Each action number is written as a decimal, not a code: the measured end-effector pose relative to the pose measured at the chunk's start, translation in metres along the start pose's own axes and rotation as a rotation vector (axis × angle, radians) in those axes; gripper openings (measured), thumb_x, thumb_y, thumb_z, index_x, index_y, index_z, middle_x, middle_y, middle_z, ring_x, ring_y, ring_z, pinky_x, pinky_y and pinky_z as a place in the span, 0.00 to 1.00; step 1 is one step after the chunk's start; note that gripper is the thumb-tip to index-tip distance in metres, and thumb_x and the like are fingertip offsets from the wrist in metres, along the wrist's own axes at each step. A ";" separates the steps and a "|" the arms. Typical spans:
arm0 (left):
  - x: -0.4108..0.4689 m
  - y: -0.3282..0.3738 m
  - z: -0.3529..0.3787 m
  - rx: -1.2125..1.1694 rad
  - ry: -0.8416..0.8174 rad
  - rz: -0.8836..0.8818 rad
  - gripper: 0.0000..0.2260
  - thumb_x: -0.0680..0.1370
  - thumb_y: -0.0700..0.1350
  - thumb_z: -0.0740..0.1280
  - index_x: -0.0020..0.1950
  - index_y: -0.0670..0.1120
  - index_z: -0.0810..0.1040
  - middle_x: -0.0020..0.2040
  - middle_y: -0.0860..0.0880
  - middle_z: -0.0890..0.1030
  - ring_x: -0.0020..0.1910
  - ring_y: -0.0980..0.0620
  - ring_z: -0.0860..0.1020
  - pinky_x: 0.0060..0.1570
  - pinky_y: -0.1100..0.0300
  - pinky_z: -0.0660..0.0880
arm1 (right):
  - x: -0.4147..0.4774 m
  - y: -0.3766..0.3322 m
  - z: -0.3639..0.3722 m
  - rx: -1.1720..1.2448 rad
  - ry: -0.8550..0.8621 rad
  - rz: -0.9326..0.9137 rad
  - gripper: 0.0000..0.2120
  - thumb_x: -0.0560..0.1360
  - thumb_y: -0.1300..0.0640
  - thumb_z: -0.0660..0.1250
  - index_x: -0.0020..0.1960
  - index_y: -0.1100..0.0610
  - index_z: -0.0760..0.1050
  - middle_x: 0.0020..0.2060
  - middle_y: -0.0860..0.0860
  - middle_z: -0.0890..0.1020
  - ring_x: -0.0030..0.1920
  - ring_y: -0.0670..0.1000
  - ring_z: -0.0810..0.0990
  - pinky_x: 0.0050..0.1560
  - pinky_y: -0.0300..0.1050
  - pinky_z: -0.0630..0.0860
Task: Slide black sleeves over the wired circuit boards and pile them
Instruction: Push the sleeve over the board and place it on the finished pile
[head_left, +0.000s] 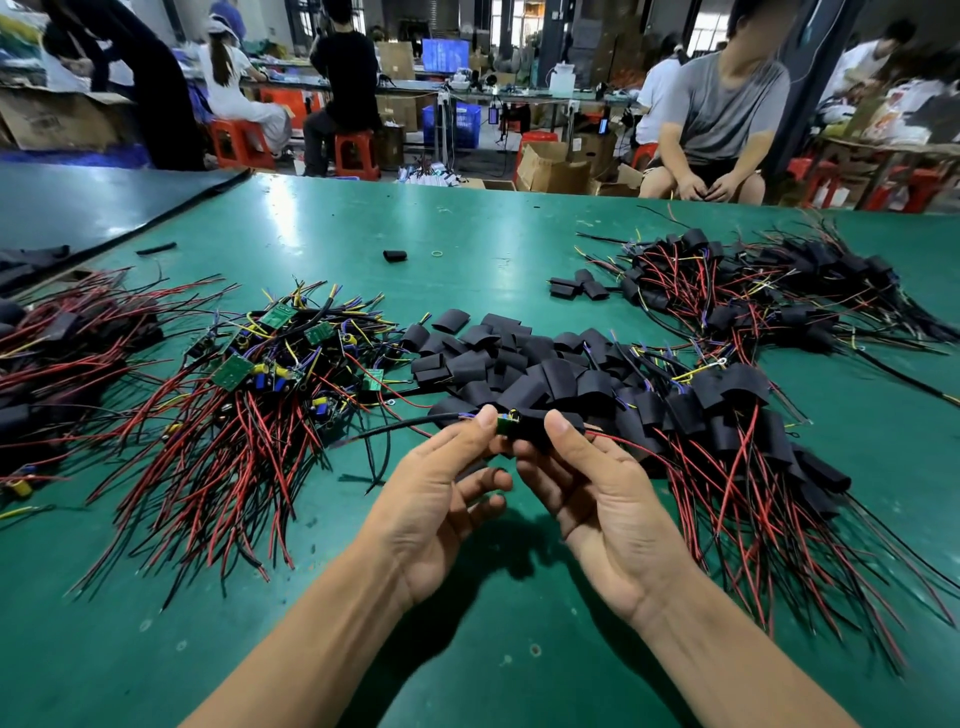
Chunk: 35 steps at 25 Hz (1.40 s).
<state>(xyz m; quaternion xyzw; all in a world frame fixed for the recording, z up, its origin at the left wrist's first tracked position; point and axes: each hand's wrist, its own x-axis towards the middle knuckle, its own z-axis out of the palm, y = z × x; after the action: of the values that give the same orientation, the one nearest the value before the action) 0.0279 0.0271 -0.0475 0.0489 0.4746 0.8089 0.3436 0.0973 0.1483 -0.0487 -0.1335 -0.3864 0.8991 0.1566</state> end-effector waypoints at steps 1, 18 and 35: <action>0.000 -0.002 0.001 0.007 0.042 0.018 0.10 0.62 0.56 0.76 0.38 0.51 0.85 0.38 0.52 0.83 0.27 0.57 0.77 0.26 0.67 0.73 | -0.001 0.001 0.001 -0.016 0.006 -0.007 0.10 0.62 0.59 0.76 0.42 0.61 0.85 0.43 0.62 0.86 0.39 0.52 0.87 0.39 0.40 0.82; 0.003 0.001 -0.006 -0.001 -0.037 -0.042 0.16 0.62 0.49 0.76 0.50 0.52 0.87 0.38 0.53 0.82 0.28 0.58 0.77 0.26 0.67 0.73 | -0.006 -0.005 0.003 0.023 -0.075 0.128 0.10 0.61 0.62 0.76 0.42 0.57 0.86 0.49 0.61 0.86 0.44 0.54 0.87 0.43 0.41 0.82; 0.016 0.009 -0.032 0.488 0.169 0.152 0.04 0.78 0.44 0.70 0.47 0.44 0.84 0.32 0.50 0.79 0.23 0.55 0.68 0.23 0.66 0.64 | 0.005 -0.047 -0.022 0.562 0.148 -0.023 0.22 0.67 0.42 0.74 0.47 0.61 0.83 0.44 0.47 0.87 0.33 0.42 0.83 0.33 0.37 0.80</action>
<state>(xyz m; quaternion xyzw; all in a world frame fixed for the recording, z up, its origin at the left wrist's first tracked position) -0.0018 0.0106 -0.0617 0.0981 0.6777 0.6950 0.2192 0.1093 0.1955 -0.0293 -0.1456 -0.1111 0.9569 0.2253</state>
